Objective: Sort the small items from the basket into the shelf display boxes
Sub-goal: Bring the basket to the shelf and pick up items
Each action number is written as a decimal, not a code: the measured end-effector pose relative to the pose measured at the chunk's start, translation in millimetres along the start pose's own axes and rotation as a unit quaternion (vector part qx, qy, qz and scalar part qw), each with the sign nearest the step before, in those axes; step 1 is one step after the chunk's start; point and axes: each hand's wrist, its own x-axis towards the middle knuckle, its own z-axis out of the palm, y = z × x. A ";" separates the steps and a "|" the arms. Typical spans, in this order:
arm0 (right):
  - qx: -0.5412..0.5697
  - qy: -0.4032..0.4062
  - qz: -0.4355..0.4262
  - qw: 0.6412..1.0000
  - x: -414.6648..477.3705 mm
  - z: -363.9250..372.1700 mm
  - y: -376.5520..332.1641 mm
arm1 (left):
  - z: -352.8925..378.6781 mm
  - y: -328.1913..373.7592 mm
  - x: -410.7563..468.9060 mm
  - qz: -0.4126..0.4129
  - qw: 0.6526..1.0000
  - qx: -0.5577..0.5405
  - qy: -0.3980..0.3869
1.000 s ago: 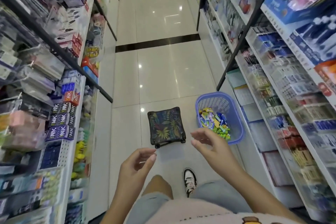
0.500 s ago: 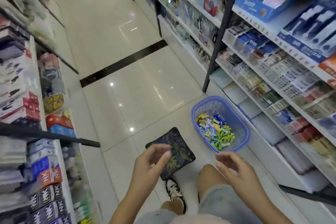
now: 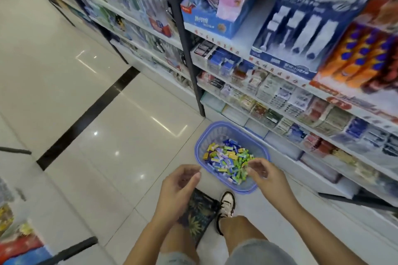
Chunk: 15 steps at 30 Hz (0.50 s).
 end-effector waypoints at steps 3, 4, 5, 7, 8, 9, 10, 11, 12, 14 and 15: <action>-0.038 0.018 0.022 0.999 30.6 -14.3 19.3 | 22.6 -2.3 49.8 -0.002 0.998 0.034 -0.043; -0.050 0.021 0.028 0.998 39.7 -16.7 27.0 | 29.9 -5.9 66.5 -0.006 0.997 0.046 -0.054; -0.061 0.024 0.033 0.997 49.2 -17.6 34.4 | 37.2 -11.1 84.2 -0.007 0.996 0.061 -0.062; -0.082 0.021 0.048 0.995 69.1 -16.4 48.5 | 52.3 -25.6 117.7 -0.005 0.991 0.104 -0.078; -0.097 0.018 0.057 0.993 79.9 -14.8 55.8 | 59.9 -34.1 132.9 -0.005 0.988 0.127 -0.088; -0.116 0.015 0.064 0.991 92.3 -12.8 63.1 | 67.4 -43.8 147.8 -0.008 0.985 0.142 -0.097; -0.132 0.010 0.072 0.989 105.9 -9.9 70.7 | 74.2 -55.0 162.8 -0.014 0.983 0.149 -0.104; -0.139 0.006 0.081 0.987 119.6 -5.8 79.2 | 80.4 -68.1 177.5 -0.025 0.982 0.152 -0.109; -0.139 0.003 0.089 0.986 133.4 -0.6 88.8 | 86.0 -81.8 192.5 -0.040 0.981 0.153 -0.112; -0.144 -0.002 0.106 0.984 162.1 13.6 112.0 | 98.4 -113.6 225.1 -0.068 0.978 0.159 -0.119; -0.153 -0.005 0.118 0.981 177.0 22.9 125.2 | 105.2 -132.3 243.1 -0.084 0.975 0.170 -0.120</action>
